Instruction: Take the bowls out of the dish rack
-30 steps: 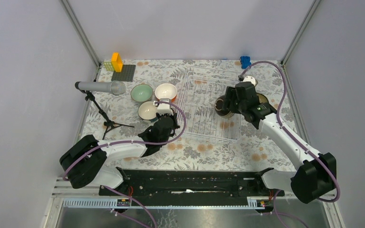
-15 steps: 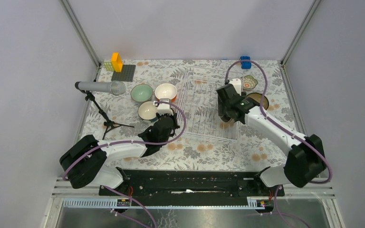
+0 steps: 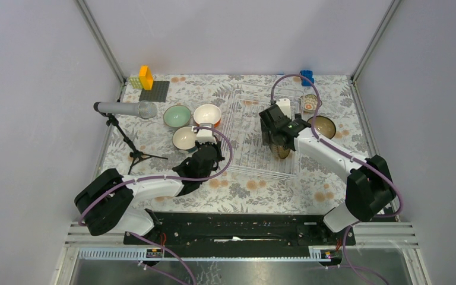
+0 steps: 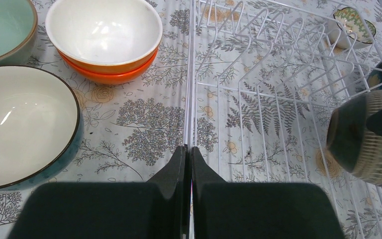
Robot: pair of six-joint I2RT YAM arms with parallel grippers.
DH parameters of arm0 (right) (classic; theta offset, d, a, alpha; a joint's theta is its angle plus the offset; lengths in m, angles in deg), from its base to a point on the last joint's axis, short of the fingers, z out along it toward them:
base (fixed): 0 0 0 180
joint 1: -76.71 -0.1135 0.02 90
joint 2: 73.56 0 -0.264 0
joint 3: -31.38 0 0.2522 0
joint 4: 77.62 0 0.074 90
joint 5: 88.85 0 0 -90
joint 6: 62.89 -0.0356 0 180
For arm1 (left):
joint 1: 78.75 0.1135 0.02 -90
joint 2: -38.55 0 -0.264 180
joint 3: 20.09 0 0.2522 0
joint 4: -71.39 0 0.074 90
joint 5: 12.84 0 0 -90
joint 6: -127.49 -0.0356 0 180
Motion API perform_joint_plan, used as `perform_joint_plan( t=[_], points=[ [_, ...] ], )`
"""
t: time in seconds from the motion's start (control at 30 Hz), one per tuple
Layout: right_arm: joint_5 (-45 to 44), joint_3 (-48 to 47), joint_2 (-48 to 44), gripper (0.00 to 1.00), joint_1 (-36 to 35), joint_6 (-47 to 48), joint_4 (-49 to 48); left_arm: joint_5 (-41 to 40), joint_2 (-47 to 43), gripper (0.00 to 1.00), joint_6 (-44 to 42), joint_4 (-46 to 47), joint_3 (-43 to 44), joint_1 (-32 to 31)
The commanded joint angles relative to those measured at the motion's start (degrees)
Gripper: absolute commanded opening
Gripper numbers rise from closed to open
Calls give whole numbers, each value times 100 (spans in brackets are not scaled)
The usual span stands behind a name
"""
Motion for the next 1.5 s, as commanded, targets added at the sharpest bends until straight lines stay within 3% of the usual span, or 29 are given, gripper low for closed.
perform_joint_plan(
  t=[0.0,0.1,0.37,0.63,1.0,1.1,1.2,1.23,1.47],
  points=[
    [640,21,-284,100,-51,17,-421,-286,-193,1,53,366,85,24],
    [1114,77,-383,97,-53,31,-650,-277,-190,1,48,365,85,24],
    [1265,82,-351,66,-42,-9,-716,-277,-186,1,48,357,87,19],
    [1926,-14,-67,65,-45,282,-716,-273,-173,1,48,357,93,19],
    [1802,-279,726,56,-46,416,-629,-260,-154,1,40,357,102,23],
    [1739,-405,946,42,-46,437,-553,-273,-153,1,32,357,104,18],
    [1575,-487,955,4,-48,425,-455,-284,-151,1,24,355,108,24],
    [1529,-486,873,0,-45,421,-437,-290,-155,1,22,351,105,19],
    [1587,23,-450,0,-46,446,-716,-303,-183,1,13,344,104,23]
  ],
)
